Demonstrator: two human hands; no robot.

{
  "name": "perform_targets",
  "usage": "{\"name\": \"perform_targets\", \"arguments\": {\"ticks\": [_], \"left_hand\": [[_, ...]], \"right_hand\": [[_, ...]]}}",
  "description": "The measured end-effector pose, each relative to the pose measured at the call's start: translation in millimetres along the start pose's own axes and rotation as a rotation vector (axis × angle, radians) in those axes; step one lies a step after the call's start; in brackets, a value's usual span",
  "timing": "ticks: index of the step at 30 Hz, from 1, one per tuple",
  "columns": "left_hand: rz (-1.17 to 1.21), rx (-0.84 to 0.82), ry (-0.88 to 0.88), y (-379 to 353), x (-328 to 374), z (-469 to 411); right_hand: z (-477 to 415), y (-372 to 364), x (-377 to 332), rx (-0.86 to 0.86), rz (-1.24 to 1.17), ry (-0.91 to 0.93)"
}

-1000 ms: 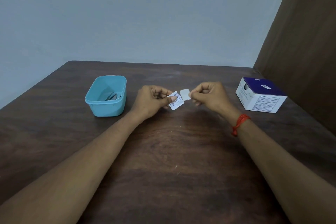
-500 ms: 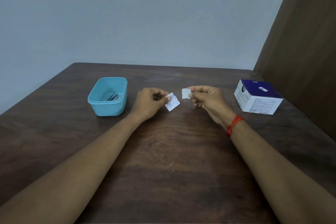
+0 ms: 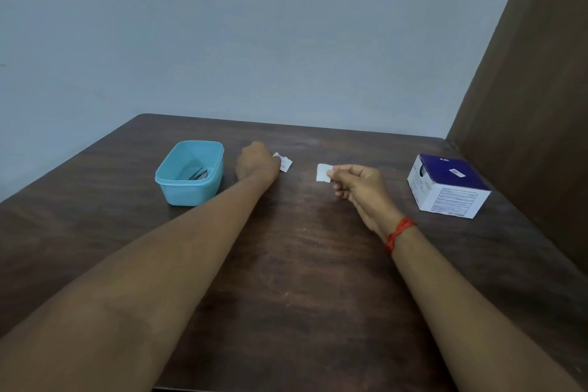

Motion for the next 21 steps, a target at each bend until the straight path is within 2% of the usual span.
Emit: {"name": "perform_targets", "arguments": {"ticks": [7, 11, 15, 18, 21], "left_hand": [[0.083, 0.013, 0.037, 5, 5, 12], [0.159, 0.062, -0.155, 25, 24, 37], [0.226, 0.130, -0.311, 86, 33, 46], [-0.025, 0.127, -0.345, 133, 22, 27], [-0.445, -0.033, -0.227, 154, -8, 1]], "right_hand": [[-1, 4, 1, 0.008, 0.047, 0.010], [2, 3, 0, 0.015, 0.096, 0.025], [4, -1, -3, 0.016, 0.092, 0.034], [5, 0, -4, 0.020, 0.107, 0.042], [5, 0, -4, 0.021, 0.134, 0.054]]}}
Point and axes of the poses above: each hand's wrist, its own z-axis away from the middle knuckle, its own y-axis out of the back of the hand, x = y × z, the point moved 5 cm from there along -z, towards the middle knuckle, and after that the axes turned 5 degrees about x, right-handed, at the moved point
